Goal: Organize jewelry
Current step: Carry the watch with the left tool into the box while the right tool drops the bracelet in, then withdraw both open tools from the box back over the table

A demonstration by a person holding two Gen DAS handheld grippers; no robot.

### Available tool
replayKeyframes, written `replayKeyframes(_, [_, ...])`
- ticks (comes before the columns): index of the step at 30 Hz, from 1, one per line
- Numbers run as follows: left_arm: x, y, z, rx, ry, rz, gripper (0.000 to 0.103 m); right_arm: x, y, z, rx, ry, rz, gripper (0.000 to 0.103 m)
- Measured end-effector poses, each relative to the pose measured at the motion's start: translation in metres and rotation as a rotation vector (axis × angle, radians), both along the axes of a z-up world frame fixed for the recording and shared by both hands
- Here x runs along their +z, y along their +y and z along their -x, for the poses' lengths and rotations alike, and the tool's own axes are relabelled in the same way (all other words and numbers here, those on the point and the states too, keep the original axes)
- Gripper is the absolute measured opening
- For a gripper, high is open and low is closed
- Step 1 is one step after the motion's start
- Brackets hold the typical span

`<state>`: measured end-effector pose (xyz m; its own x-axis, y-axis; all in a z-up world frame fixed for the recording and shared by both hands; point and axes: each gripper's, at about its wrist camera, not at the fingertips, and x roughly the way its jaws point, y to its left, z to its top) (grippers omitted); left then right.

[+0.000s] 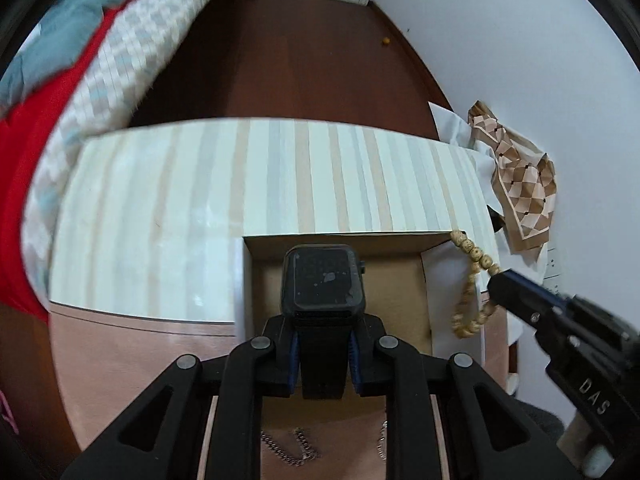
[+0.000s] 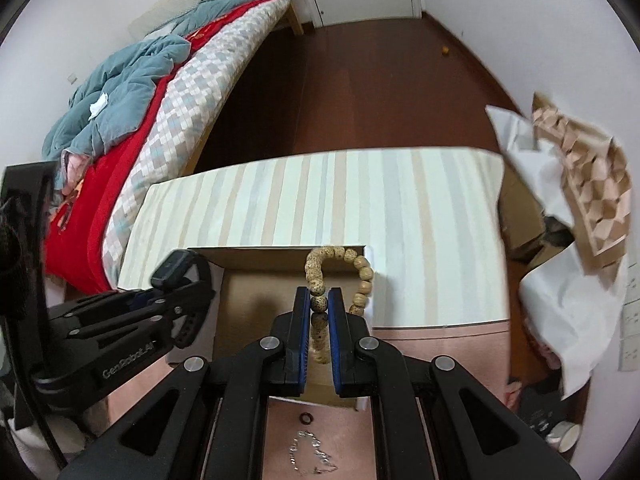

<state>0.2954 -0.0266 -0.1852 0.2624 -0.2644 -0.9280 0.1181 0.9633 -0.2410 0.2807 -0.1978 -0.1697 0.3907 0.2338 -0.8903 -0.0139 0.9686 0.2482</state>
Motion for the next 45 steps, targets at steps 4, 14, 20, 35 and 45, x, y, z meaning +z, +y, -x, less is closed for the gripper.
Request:
replayKeyframes(4, [-0.005, -0.002, -0.008, 0.006, 0.03, 0.017, 0.017, -0.005, -0.001, -0.003, 0.003, 0.0, -0.06, 0.009])
replayKeyframes(14, [0.019, 0.01, -0.008, 0.058, -0.082, -0.072, 0.075, -0.006, 0.007, -0.006, 0.037, 0.04, -0.01, 0.056])
replayKeyframes(20, [0.028, 0.025, 0.006, 0.103, -0.165, -0.223, 0.101, 0.0, 0.011, 0.008, -0.006, 0.01, 0.222, 0.085])
replayKeyframes(35, [0.043, 0.041, 0.06, 0.135, -0.276, -0.328, 0.103, 0.007, 0.019, 0.055, -0.069, -0.021, 0.289, 0.101])
replayKeyframes(45, [0.088, 0.048, 0.104, 0.147, -0.353, -0.304, 0.103, 0.053, 0.022, 0.095, -0.1, -0.097, 0.282, 0.101])
